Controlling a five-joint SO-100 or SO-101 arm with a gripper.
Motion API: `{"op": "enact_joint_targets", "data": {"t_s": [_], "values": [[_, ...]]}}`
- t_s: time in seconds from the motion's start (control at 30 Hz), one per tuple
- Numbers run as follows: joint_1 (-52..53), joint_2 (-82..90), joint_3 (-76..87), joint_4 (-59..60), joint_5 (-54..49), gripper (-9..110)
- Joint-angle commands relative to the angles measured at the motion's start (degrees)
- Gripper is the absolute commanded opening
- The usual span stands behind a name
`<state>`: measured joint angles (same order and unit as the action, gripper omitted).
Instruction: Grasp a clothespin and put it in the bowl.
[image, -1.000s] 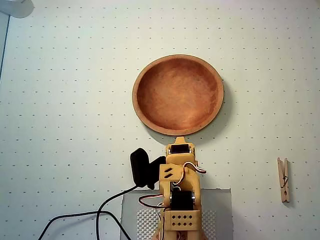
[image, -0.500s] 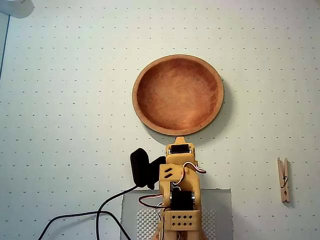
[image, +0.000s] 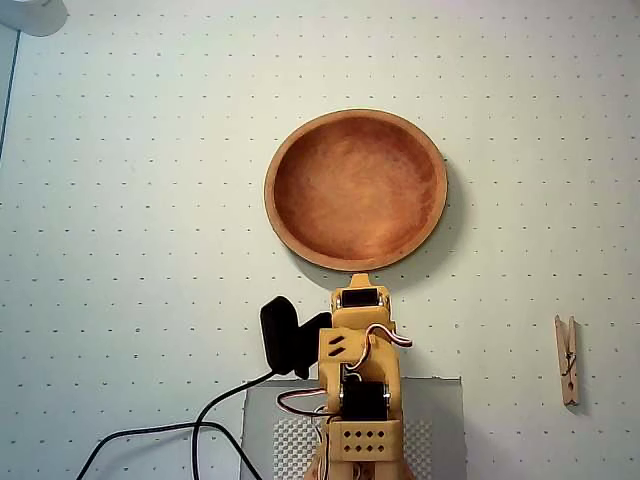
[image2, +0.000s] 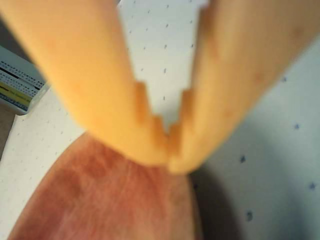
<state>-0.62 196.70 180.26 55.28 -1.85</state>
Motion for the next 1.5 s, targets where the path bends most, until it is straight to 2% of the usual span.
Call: {"op": "enact_joint_targets", "data": {"t_s": [0.0, 0.63, 0.73, 0.93, 1.07, 1.33, 1.47], "values": [[0.35, 0.53, -1.14, 0.09, -0.35, -3], [0.7, 0.53, -2.55, -0.53, -0.62, -3], [0.79, 0.53, -9.76, 0.09, -2.46, -3], [1.49, -4.13, -31.2, 0.18, -18.9, -3], [2.81, -16.0, -44.38, 0.18, -26.02, -3], [11.16, -42.45, -72.69, 0.7, -27.95, -3], [11.43, -53.96, -82.18, 6.94, -36.83, -3]]}}
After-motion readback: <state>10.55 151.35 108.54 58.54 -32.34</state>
